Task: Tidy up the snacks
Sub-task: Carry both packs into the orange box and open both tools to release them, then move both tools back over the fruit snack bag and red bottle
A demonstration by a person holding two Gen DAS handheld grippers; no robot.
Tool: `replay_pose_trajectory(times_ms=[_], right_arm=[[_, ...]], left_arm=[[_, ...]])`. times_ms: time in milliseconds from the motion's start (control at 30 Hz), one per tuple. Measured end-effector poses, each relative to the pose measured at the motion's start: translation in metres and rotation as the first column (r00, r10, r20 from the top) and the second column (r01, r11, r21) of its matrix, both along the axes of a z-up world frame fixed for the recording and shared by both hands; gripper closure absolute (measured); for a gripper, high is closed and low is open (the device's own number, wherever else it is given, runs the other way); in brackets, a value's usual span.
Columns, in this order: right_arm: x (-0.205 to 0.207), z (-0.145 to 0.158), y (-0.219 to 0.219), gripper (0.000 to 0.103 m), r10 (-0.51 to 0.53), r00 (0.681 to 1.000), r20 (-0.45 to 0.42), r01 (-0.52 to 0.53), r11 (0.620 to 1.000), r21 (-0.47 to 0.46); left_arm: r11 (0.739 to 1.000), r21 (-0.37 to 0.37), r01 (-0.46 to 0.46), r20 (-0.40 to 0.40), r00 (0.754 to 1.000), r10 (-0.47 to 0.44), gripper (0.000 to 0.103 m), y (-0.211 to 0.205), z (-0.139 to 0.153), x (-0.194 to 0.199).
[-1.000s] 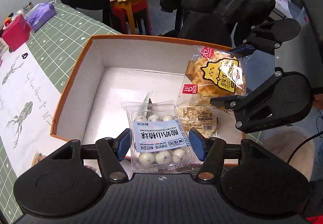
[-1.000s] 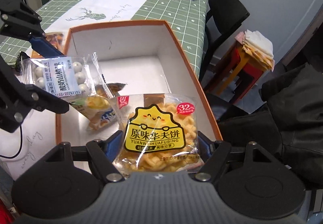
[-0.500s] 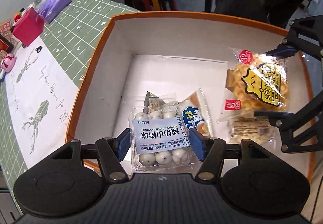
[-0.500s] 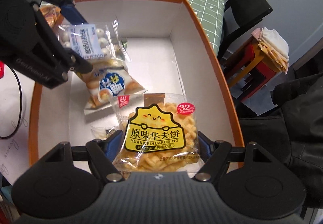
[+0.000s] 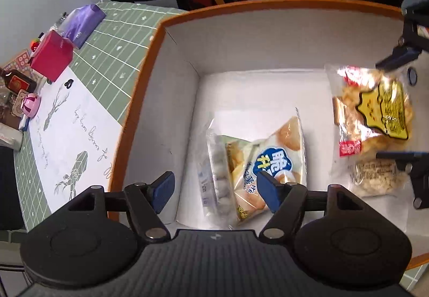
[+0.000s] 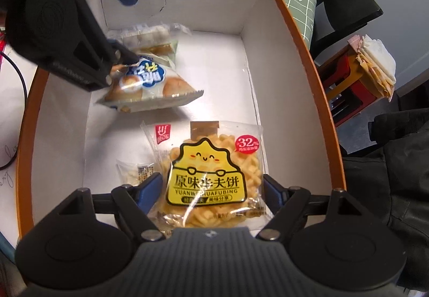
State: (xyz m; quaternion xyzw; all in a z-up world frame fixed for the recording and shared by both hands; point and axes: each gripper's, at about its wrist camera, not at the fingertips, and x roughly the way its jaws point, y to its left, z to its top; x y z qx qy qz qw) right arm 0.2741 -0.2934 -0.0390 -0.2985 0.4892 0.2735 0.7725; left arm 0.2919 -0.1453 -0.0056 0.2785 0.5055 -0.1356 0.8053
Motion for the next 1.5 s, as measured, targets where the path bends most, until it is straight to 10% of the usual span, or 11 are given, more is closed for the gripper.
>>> replay_pose_trajectory(times_ms=[833, 1167, 1500], right_arm=[[-0.064, 0.07, 0.037, 0.02, -0.017, 0.981, 0.193, -0.02, 0.982, 0.188], [-0.118, 0.095, 0.082, 0.02, 0.033, 0.97, 0.243, -0.127, 0.915, 0.383], [-0.142, 0.054, 0.132, 0.027, 0.004, 0.966, 0.259, -0.125, 0.885, 0.45]], left_arm=[[0.977, -0.154, -0.147, 0.083, 0.983, 0.162, 0.018, 0.067, 0.086, -0.086], [0.91, -0.235, -0.34, 0.085, 0.926, 0.368, 0.019, 0.156, 0.1, -0.139], [0.853, -0.342, -0.394, 0.092, 0.889, 0.448, 0.02, 0.215, 0.063, -0.168]])
